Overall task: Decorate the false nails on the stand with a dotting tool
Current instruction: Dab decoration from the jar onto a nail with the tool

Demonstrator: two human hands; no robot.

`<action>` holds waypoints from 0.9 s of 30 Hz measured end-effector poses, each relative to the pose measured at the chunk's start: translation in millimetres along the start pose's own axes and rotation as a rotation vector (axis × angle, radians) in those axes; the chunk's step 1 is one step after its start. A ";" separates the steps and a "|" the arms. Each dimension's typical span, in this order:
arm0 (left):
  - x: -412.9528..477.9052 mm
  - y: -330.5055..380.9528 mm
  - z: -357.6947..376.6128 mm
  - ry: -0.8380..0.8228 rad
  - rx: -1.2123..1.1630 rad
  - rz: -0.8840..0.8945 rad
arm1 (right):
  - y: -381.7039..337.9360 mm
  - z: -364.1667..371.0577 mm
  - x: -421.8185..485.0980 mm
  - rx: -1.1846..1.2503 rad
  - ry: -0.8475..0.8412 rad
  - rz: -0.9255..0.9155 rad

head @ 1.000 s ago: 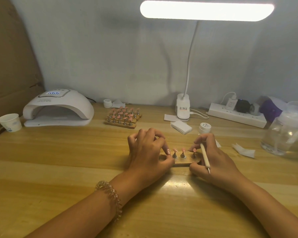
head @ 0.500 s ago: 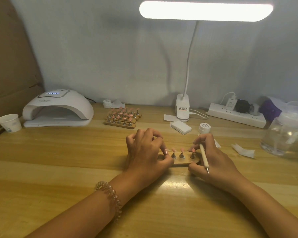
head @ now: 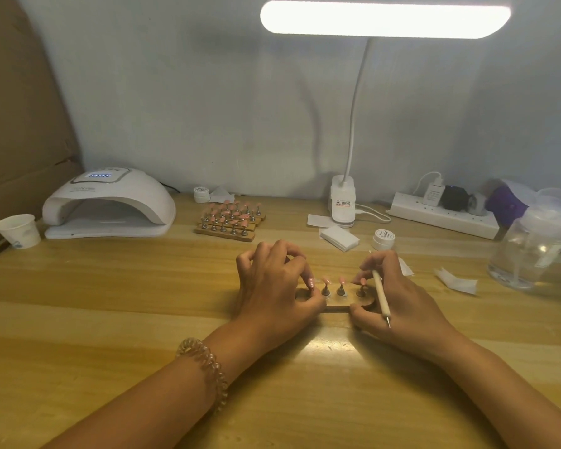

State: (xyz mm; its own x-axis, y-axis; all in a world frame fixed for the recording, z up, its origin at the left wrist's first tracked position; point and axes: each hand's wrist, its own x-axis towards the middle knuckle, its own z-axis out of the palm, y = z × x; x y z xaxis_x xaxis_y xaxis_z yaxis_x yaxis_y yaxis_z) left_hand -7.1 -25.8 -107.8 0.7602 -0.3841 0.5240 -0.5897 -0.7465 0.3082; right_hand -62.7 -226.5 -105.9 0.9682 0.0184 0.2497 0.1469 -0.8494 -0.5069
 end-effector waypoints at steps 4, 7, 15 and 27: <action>0.1 0.9 0.0 0.005 0.044 0.017 | 1.6 0.6 -1.4 -0.006 0.014 -0.009; -0.7 2.4 -0.9 0.004 0.075 0.058 | 2.1 1.6 -1.5 -0.025 0.022 -0.014; -0.5 9.0 -0.9 0.022 0.099 0.150 | -1.7 2.4 -1.2 -0.062 0.029 0.025; -5.3 12.2 -6.5 0.030 -0.075 0.309 | -1.3 7.0 1.1 -0.125 0.159 0.082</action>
State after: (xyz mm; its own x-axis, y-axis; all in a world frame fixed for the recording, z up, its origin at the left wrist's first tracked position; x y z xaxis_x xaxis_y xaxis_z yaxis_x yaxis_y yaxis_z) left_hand -20.1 -29.4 -101.6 0.5337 -0.5695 0.6252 -0.8109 -0.5544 0.1873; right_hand -60.5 -221.7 -110.7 0.9302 -0.1289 0.3438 0.0328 -0.9034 -0.4275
